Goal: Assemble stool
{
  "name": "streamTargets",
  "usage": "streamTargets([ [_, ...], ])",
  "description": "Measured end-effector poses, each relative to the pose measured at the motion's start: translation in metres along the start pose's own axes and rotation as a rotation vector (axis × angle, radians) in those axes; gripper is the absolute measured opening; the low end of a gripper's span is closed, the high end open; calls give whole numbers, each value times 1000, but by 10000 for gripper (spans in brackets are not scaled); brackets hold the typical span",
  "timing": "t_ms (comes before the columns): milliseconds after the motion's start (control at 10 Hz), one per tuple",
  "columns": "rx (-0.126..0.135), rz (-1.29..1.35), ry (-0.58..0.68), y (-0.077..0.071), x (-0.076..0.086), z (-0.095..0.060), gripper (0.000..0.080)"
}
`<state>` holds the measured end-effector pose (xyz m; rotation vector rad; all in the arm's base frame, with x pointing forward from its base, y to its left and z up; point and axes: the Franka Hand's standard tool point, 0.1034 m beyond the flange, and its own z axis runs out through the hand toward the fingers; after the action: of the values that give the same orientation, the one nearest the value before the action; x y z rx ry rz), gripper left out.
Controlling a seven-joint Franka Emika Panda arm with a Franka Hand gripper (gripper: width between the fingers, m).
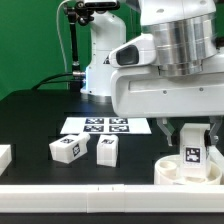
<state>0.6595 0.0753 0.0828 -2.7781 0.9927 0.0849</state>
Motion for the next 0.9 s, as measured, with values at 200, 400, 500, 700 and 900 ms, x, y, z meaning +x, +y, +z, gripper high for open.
streamTargets([
  [200, 5, 229, -7, -1, -3, 1, 337],
  [400, 9, 406, -14, -1, -4, 2, 337],
  [500, 13, 528, -22, -2, -6, 3, 337],
  [700, 20, 714, -35, -3, -8, 4, 337],
  [900, 28, 821, -42, -3, -9, 4, 337],
])
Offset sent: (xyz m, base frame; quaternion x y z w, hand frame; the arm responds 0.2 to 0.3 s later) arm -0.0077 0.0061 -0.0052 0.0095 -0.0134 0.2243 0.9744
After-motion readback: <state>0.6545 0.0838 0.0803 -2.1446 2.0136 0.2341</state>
